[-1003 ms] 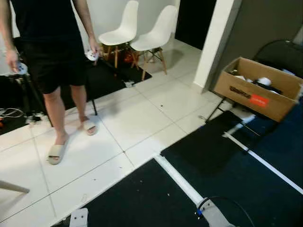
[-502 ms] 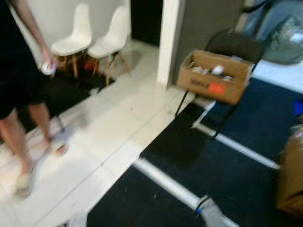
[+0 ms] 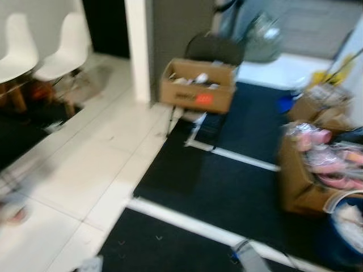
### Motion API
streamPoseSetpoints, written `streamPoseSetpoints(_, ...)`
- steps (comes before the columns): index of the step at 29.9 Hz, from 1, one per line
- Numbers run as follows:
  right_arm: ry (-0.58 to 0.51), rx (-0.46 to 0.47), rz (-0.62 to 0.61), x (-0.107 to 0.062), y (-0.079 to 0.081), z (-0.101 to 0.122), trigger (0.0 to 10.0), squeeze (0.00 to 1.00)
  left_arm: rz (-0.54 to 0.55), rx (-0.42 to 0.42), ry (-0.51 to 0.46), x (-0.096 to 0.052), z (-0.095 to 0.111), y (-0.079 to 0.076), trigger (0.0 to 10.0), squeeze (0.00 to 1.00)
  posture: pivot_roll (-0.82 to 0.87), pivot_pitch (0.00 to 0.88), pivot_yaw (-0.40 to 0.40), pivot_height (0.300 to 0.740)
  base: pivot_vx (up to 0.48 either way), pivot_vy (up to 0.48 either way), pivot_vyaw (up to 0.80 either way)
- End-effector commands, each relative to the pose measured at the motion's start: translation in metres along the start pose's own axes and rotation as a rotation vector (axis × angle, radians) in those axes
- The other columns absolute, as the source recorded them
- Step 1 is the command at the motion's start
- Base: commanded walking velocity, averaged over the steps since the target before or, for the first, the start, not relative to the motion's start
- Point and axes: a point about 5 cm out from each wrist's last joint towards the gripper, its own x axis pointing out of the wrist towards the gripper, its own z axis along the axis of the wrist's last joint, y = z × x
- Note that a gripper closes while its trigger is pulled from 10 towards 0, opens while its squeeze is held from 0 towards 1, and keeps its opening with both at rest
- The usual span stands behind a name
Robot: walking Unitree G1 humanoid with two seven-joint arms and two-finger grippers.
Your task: Picking trash to rubbish bin
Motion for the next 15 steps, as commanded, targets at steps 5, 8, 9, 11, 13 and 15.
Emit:
streamPoseSetpoints(5,-0.007,-0.016,-0.007,-0.0002,-0.0025,0.0023,10.0,0.0,0.004,0.012,-0.006,0.0003,0.0032,0.0021,10.0,0.0,-0.02,0.018,0.031,0.74,0.0,0.0,-0.78)
streamPoseSetpoints(8,-0.016,-0.008,-0.009,-0.0002,-0.0028,0.003,10.0,0.0,0.002,0.021,-0.005,0.0003,0.0036,0.0025,10.0,0.0,-0.02,0.017,0.029,0.74,0.0,0.0,-0.8)
streamPoseSetpoints(9,-0.021,0.004,-0.009,-0.0002,-0.0028,0.0033,10.0,0.0,0.001,0.024,-0.005,0.0003,0.0037,0.0025,10.0,0.0,-0.02,0.017,0.029,0.74,0.0,0.0,-0.8)
streamPoseSetpoints(11,-0.03,-0.01,-0.003,-0.0003,-0.0027,0.0043,10.0,0.0,-0.001,0.027,-0.004,0.0003,0.0036,0.0024,10.0,0.0,-0.02,0.017,0.026,0.74,0.382,0.0,0.0)
streamPoseSetpoints(13,-0.031,-0.017,-0.002,-0.0003,-0.0027,0.0045,10.0,0.0,0.0,0.027,-0.003,0.0003,0.0035,0.0024,10.0,0.0,-0.02,0.016,0.024,0.74,0.442,0.0,0.0)
streamPoseSetpoints(15,-0.033,-0.021,0.002,-0.0003,-0.0026,0.0046,10.0,0.0,-0.002,0.03,0.0,0.0003,0.0032,0.002,10.0,0.0,-0.02,0.015,0.023,0.74,0.45,0.0,0.0)
